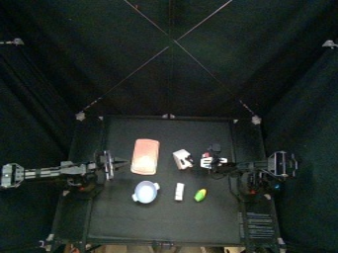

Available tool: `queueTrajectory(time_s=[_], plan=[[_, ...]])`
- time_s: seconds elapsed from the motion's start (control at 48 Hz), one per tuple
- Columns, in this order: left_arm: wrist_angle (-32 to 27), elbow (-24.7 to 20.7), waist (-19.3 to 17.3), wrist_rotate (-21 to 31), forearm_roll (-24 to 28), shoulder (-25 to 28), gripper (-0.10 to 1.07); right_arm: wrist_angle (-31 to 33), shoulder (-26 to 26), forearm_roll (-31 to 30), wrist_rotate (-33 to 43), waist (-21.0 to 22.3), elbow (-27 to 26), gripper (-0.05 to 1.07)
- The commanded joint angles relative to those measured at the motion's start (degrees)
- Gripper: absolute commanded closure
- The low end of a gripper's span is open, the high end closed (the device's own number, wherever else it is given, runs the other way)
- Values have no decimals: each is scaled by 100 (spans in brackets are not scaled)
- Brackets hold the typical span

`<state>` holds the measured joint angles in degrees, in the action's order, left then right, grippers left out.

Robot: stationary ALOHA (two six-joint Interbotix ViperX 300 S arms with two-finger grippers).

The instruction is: Grab salmon sushi

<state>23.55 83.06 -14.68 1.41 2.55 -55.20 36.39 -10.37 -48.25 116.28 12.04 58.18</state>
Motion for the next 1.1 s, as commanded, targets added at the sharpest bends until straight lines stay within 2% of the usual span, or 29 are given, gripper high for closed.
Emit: queueTrajectory(time_s=[0.0,0.458,0.583,1.083], plan=[[44,-79,-9,-9,0,35,43,0,-9,0,0,26,-114,19],[44,-79,-9,-9,0,35,43,-35,97,88,0,26,-185,43],[44,-79,-9,-9,0,35,43,-35,44,97,0,18,-229,46],[53,-79,-9,-9,0,35,43,0,-431,-26,0,-105,-334,47]])
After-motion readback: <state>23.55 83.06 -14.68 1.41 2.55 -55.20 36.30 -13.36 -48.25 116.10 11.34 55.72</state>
